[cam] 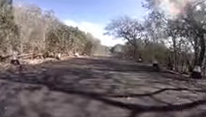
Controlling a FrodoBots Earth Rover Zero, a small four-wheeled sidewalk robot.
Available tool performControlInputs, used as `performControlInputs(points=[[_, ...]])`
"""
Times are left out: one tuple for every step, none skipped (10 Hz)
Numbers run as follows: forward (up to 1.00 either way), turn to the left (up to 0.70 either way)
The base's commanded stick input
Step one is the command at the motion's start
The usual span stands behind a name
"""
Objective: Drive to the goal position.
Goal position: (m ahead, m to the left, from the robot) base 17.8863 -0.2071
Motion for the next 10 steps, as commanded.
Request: performControlInputs(points=[[0.70, 0.00], [0.70, 0.00], [0.70, 0.00], [0.70, 0.00], [0.70, 0.00], [0.70, 0.00], [0.70, 0.00], [0.70, 0.00], [0.70, 0.00], [0.70, 0.00]])
